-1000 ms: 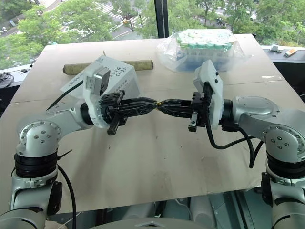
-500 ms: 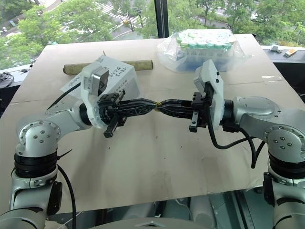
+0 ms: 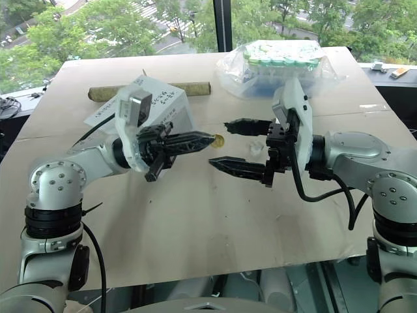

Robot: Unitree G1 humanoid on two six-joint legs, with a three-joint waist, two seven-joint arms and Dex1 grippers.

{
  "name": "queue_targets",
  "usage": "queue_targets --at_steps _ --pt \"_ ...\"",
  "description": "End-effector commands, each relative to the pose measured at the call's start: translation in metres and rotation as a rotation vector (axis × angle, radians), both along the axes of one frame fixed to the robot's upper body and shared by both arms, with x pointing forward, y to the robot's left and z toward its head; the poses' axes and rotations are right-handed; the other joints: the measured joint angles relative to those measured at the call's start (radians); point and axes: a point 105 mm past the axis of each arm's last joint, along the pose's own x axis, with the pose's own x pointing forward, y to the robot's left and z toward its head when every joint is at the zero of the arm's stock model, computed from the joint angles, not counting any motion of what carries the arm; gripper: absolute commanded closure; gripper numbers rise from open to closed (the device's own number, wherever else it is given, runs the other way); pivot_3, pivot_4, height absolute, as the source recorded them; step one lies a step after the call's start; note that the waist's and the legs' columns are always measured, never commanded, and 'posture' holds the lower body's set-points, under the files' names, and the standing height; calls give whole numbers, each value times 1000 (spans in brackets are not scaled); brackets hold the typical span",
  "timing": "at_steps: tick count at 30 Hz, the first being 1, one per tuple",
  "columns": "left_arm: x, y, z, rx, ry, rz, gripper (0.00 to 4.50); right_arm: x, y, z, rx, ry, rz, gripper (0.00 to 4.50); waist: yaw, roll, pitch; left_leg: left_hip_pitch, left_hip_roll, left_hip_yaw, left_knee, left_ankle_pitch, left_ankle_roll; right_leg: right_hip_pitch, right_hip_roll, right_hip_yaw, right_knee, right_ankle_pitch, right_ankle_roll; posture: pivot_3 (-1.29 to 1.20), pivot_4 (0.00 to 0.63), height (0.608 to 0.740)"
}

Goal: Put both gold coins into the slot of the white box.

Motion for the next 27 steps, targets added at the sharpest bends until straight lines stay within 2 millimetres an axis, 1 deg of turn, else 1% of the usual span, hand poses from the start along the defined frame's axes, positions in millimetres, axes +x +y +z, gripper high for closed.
queue_targets --at_steps 1,5,7,8,11,13,16,18,21,22,24,27 --pt "4 17 32 -52 -72 88 4500 -3 -9 15 -4 -150 -38 80 -1 0 0 0 0 0 0 0 0 0 0 0 0 0 0 0 150 740" --pt "16 45 65 -31 -188 289 4500 -7 -21 25 -25 -293 -84 80 -4 0 0 0 0 0 0 0 0 0 0 0 0 0 0 0 150 740" --pt "23 61 76 20 -272 410 4500 -8 -26 28 -41 -345 -103 80 -3 -1 0 0 0 0 0 0 0 0 0 0 0 0 0 0 150 740" --pt "25 65 79 38 -298 441 4500 -8 -27 29 -45 -360 -109 80 -4 0 0 0 0 0 0 0 0 0 0 0 0 0 0 0 150 740" --pt "40 93 75 220 -399 653 4500 -8 -36 32 -76 -400 -140 80 -3 0 0 0 0 0 0 0 0 0 0 0 -1 0 0 0 150 740" --pt "49 107 73 289 -438 771 4500 -7 -40 32 -95 -408 -147 80 1 0 0 0 0 0 -1 0 0 0 0 0 -1 0 0 0 150 740" --pt "64 127 63 405 -422 953 4500 -5 -45 31 -115 -409 -155 80 12 -1 0 0 0 0 -1 0 0 0 0 0 -1 0 0 0 150 740" --pt "69 134 58 468 -395 1003 4500 -4 -47 31 -119 -407 -156 80 18 -1 1 0 0 0 0 0 0 0 0 0 -1 0 0 0 150 740" --pt "76 149 49 586 -267 1055 4500 -5 -49 31 -124 -413 -139 80 21 -2 1 -1 0 0 0 0 0 0 0 0 -1 0 0 0 150 740" --pt "77 151 46 601 -223 1039 4500 -5 -49 31 -125 -417 -137 80 22 -2 1 -1 0 0 0 0 0 0 0 0 -1 0 0 0 150 740" --pt "74 147 44 578 -125 956 4500 -5 -50 30 -128 -417 -136 80 21 -2 1 -1 0 -1 0 0 0 0 0 -2 -2 0 0 0 150 740" --pt "70 147 42 574 -51 880 4500 -6 -50 26 -134 -419 -132 80 20 -2 1 -2 0 -2 -1 0 0 0 0 -3 -2 0 0 0 150 740"
